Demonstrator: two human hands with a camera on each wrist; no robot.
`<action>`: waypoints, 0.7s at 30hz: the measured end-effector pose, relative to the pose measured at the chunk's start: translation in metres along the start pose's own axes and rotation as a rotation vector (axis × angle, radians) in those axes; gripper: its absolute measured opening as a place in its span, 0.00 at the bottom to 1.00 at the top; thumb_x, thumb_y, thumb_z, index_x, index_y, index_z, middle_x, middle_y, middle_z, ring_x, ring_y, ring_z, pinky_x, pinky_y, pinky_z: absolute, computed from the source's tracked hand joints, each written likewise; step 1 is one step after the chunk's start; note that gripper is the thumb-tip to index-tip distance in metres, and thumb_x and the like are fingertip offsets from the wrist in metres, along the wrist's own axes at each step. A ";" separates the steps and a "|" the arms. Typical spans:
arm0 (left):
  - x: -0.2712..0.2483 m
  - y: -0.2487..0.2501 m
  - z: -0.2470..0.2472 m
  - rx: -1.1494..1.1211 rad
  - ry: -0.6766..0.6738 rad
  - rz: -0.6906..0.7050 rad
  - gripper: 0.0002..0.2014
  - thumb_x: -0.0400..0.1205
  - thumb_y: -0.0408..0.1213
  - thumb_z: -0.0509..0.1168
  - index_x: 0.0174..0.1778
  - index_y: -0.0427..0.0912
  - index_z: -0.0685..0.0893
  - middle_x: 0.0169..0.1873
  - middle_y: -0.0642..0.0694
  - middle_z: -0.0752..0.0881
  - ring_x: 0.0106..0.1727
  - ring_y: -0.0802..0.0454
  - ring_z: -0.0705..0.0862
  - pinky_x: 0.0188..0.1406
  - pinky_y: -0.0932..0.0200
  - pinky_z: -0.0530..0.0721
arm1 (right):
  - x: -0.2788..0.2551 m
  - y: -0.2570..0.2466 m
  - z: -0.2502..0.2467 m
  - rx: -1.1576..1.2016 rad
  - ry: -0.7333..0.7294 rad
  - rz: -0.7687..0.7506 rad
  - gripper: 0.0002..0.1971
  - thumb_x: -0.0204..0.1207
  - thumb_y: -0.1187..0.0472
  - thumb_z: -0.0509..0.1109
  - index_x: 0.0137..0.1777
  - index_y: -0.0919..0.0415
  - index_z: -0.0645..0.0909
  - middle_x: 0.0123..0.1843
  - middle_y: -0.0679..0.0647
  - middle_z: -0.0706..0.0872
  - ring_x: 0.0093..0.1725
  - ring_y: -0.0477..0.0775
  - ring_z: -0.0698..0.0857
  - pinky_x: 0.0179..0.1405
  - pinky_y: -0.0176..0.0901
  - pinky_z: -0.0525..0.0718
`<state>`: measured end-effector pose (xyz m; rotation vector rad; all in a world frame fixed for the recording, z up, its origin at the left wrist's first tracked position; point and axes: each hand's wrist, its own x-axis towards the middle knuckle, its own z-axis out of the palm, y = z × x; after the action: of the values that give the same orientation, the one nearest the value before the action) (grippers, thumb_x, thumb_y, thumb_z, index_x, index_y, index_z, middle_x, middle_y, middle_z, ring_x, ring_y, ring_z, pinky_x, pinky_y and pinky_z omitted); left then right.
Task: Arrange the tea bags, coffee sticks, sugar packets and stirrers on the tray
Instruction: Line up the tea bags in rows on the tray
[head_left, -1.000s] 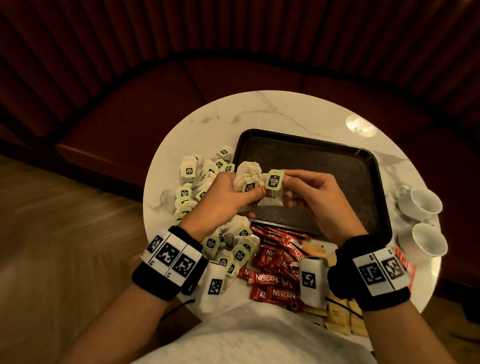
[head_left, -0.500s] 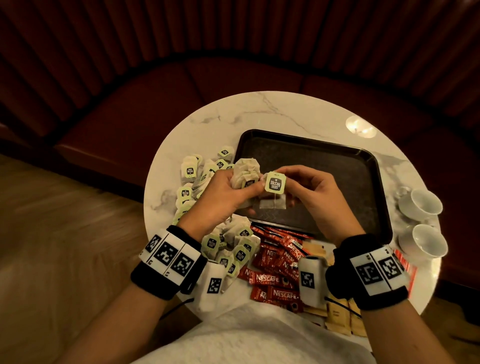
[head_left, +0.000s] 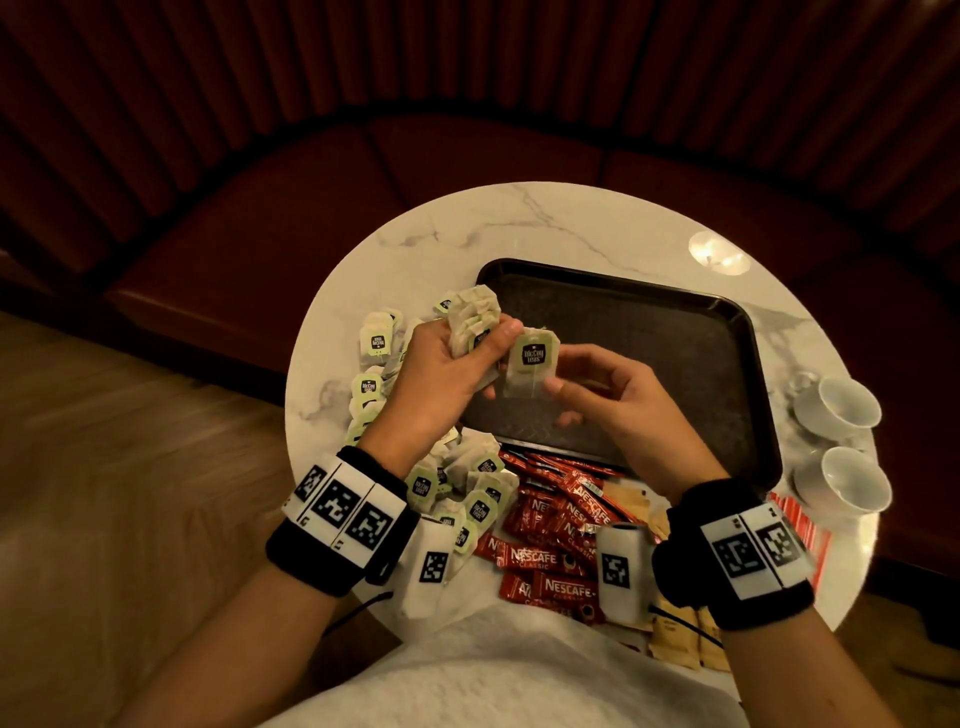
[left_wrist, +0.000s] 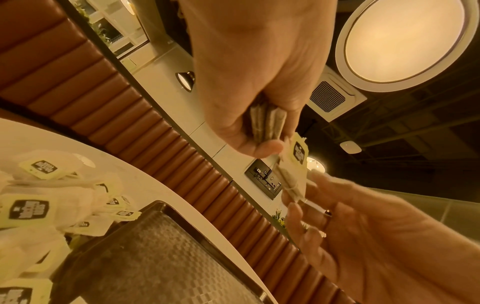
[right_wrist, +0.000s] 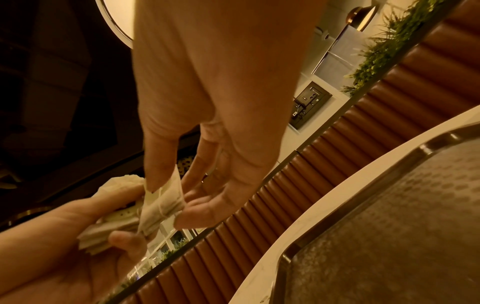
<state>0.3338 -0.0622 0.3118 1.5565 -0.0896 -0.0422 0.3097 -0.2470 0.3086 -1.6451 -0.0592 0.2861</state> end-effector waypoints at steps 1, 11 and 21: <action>0.001 0.000 0.000 0.004 0.009 -0.004 0.06 0.84 0.39 0.67 0.42 0.46 0.88 0.39 0.38 0.91 0.32 0.48 0.83 0.24 0.62 0.81 | -0.001 0.001 0.000 -0.023 -0.013 -0.006 0.15 0.74 0.58 0.73 0.61 0.56 0.85 0.57 0.50 0.91 0.56 0.48 0.89 0.49 0.41 0.89; 0.007 -0.015 -0.006 -0.122 0.158 -0.145 0.12 0.83 0.40 0.68 0.55 0.35 0.87 0.38 0.45 0.87 0.36 0.56 0.86 0.29 0.62 0.83 | 0.011 0.012 -0.003 0.020 0.093 0.019 0.10 0.76 0.68 0.74 0.56 0.64 0.87 0.50 0.56 0.93 0.49 0.48 0.90 0.53 0.35 0.86; 0.002 -0.040 -0.030 -0.360 0.183 -0.467 0.09 0.82 0.34 0.68 0.56 0.37 0.84 0.42 0.41 0.86 0.43 0.50 0.90 0.37 0.61 0.89 | 0.130 0.049 -0.029 0.122 0.245 0.158 0.05 0.79 0.71 0.71 0.48 0.63 0.87 0.41 0.54 0.91 0.39 0.45 0.89 0.42 0.31 0.86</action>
<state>0.3398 -0.0326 0.2718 1.1871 0.4080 -0.2690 0.4353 -0.2529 0.2422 -1.5548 0.2693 0.2018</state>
